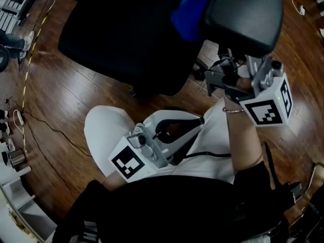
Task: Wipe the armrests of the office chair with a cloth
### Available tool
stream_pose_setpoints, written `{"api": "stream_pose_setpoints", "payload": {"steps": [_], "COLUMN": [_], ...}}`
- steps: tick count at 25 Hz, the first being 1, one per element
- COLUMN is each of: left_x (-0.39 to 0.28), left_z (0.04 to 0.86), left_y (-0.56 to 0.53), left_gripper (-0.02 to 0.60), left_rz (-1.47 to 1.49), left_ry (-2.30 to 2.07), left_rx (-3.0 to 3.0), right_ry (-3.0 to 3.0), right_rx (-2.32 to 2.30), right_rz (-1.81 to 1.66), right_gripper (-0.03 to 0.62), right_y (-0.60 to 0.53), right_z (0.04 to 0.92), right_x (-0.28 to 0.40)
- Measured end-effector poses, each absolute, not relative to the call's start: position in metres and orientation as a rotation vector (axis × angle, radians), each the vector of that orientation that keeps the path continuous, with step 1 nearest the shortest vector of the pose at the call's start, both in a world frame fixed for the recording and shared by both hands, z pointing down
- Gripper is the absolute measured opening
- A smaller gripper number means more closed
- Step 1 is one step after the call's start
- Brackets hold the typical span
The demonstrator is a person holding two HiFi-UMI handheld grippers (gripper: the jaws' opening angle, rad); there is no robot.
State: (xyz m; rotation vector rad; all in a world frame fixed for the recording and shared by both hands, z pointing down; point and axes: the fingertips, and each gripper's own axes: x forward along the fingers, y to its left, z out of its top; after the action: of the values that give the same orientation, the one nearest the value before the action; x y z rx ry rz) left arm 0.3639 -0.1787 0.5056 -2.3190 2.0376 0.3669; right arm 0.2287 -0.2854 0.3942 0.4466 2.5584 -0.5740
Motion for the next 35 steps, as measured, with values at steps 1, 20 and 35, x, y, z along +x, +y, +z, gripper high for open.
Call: {"api": "stream_pose_setpoints", "payload": {"steps": [1,20,35], "left_x": [0.364,0.408,0.41], "left_z": [0.505,0.488,0.5], "left_y": [-0.18,-0.215,-0.231], "left_gripper": [0.005,0.005,0.005], "left_rz": [0.366,0.155,0.183], "left_ry": [2.037,1.983,2.038], "left_rx": [-2.323,-2.332,-2.354], "right_ry": [2.511,2.626,3.218], "right_rx": [0.525,0.014,0.091], "right_rz": [-0.605,0.467,0.629], "right_gripper": [0.048,0.048,0.048], "right_y": [-0.279,-0.319,-0.355], "right_z": [0.393,0.397,0.618], "right_x": [0.237,0.251,0.192]}}
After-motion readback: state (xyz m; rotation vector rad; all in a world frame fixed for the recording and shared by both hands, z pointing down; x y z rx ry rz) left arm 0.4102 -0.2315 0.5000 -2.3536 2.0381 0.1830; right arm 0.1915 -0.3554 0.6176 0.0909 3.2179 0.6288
